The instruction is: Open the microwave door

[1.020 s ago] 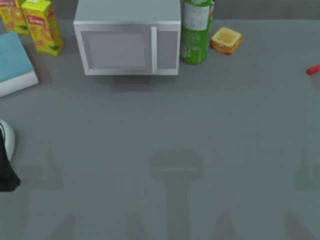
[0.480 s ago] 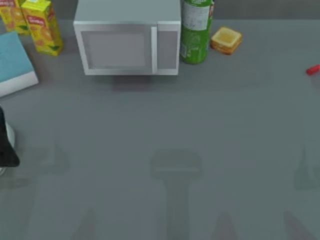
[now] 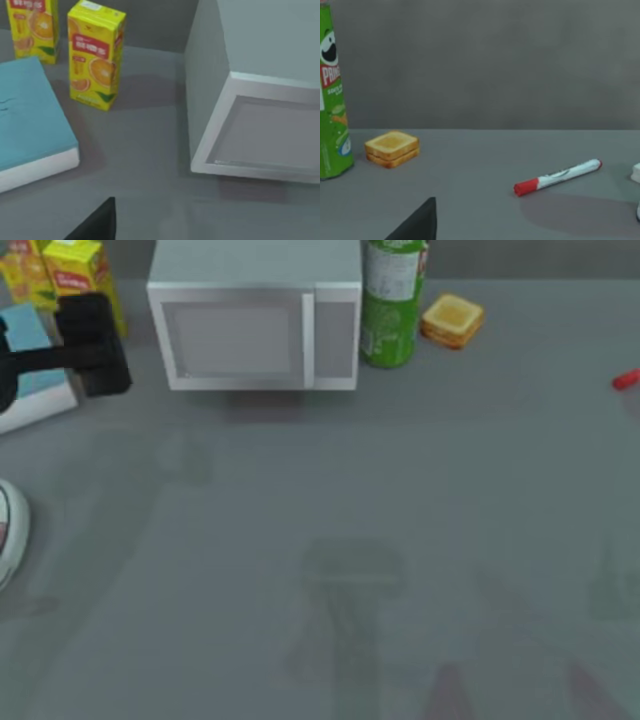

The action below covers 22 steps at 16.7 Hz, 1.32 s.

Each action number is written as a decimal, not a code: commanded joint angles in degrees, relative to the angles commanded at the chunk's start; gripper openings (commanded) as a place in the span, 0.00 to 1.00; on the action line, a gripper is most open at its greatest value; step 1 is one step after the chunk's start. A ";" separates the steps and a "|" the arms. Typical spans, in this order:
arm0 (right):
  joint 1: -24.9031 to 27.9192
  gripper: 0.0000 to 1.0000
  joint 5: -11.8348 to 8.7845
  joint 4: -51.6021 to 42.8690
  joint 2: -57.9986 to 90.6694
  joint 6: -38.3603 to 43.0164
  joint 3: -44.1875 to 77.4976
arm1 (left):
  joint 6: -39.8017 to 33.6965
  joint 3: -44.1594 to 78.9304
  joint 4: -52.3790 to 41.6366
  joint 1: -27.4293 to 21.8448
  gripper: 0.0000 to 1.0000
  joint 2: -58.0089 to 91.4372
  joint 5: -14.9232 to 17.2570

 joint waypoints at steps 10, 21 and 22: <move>0.00 1.00 0.00 0.00 0.00 0.00 0.00 | -12.84 39.69 -14.59 -15.45 1.00 48.68 -9.14; 0.00 1.00 0.00 0.00 0.00 0.00 0.00 | -14.66 46.91 -16.21 -17.59 1.00 58.06 -10.46; 0.00 1.00 0.00 0.00 0.00 0.00 0.00 | -14.28 47.51 -15.17 -17.18 1.00 59.48 -10.21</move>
